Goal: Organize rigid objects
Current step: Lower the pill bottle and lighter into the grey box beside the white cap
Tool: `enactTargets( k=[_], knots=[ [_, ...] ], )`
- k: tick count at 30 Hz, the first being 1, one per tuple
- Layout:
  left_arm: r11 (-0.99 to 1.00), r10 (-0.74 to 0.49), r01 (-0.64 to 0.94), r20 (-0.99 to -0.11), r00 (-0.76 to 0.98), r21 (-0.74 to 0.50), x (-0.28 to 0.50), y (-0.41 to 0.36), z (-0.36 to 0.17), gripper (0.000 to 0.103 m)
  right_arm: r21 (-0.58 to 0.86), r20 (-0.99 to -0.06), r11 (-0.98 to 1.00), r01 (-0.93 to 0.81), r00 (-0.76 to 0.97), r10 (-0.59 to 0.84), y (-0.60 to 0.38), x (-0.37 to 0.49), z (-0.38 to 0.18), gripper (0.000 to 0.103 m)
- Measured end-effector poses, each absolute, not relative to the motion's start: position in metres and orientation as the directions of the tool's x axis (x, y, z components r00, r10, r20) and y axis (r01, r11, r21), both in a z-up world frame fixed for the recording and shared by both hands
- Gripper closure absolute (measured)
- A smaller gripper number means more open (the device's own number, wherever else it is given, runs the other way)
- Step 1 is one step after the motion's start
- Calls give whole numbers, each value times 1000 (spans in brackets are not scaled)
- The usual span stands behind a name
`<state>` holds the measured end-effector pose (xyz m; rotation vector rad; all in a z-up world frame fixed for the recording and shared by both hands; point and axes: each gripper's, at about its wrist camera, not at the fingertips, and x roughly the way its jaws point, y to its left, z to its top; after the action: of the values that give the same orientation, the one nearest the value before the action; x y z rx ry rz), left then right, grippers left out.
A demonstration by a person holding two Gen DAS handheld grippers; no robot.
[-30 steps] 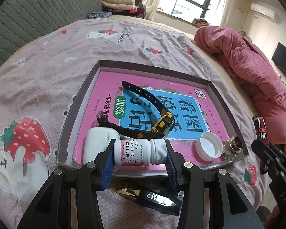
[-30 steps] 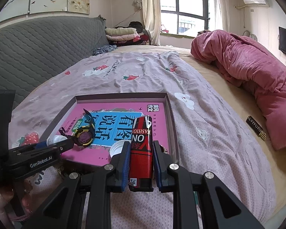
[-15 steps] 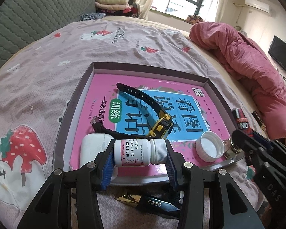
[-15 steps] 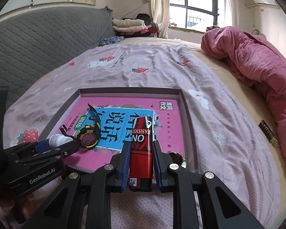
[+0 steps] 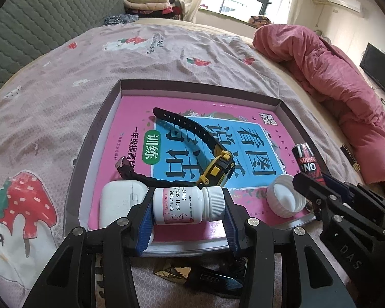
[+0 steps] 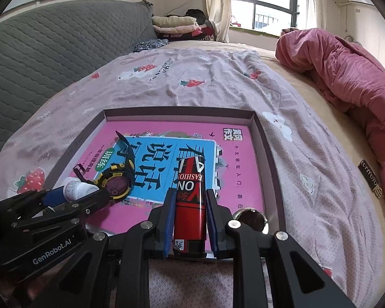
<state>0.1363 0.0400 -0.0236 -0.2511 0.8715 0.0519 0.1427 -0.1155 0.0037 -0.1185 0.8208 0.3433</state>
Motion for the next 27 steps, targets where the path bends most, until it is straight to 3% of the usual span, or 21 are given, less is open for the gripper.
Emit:
enactTargets(
  k=[27],
  knots=[
    [972, -55, -141, -766, 640, -188, 140, 39, -28, 55, 18, -756, 951, -310, 618, 216, -117, 150, -8, 81]
  ],
)
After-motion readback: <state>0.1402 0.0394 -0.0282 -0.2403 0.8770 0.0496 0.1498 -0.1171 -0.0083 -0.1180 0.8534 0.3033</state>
